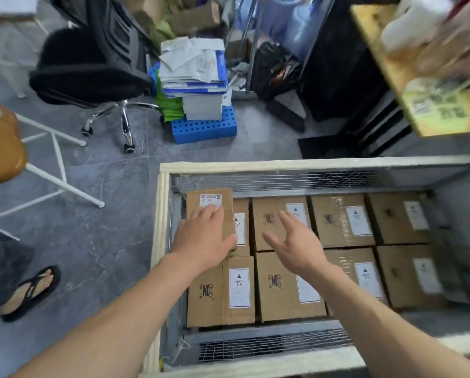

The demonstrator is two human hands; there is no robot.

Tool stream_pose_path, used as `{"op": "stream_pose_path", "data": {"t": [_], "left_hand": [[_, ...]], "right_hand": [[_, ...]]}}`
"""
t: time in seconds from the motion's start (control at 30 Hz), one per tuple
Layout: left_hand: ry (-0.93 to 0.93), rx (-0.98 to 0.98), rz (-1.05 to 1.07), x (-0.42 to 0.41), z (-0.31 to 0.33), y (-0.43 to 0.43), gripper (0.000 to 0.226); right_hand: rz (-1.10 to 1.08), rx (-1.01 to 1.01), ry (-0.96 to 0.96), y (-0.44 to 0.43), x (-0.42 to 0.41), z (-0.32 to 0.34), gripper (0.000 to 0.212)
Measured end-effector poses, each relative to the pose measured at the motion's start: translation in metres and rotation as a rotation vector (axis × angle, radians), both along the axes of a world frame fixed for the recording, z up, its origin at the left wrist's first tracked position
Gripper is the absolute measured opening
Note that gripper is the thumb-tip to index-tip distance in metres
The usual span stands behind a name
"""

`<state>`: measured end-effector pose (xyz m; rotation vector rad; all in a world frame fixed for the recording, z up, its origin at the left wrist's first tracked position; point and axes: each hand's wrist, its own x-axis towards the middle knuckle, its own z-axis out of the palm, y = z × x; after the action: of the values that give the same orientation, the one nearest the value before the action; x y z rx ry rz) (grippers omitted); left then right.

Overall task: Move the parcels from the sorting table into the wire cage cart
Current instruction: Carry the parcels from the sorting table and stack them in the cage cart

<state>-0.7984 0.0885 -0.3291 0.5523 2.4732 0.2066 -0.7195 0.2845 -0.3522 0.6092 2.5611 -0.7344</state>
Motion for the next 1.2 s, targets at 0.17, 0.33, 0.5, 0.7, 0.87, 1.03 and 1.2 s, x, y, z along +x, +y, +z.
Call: {"op": "stream_pose_path", "data": {"t": [0.17, 0.33, 0.5, 0.7, 0.87, 1.03, 1.2], "left_hand": [[0.149, 0.094, -0.154, 0.016, 0.069, 0.035, 0.067], [0.261, 0.197, -0.308, 0.045, 0.126, 0.084, 0.068], [0.348, 0.280, -0.462, 0.087, 0.167, 0.139, 0.071], [0.398, 0.356, -0.620, 0.164, 0.205, 0.202, 0.073], [0.424, 0.416, -0.717, 0.246, 0.231, 0.244, 0.074], [0.448, 0.478, -0.816, 0.323, 0.252, 0.285, 0.072], [0.442, 0.540, -0.934, 0.399, 0.265, 0.327, 0.073]], "right_hand": [[-0.050, 0.184, 0.128, 0.022, 0.039, 0.077, 0.076], [-0.165, 0.310, 0.230, 0.053, 0.090, 0.144, 0.063], [-0.292, 0.428, 0.269, 0.089, 0.155, 0.195, 0.061], [-0.452, 0.493, 0.274, 0.127, 0.255, 0.232, 0.088], [-0.564, 0.537, 0.277, 0.157, 0.351, 0.250, 0.073], [-0.676, 0.572, 0.283, 0.178, 0.438, 0.270, 0.070], [-0.809, 0.621, 0.263, 0.192, 0.522, 0.286, 0.069]]}}
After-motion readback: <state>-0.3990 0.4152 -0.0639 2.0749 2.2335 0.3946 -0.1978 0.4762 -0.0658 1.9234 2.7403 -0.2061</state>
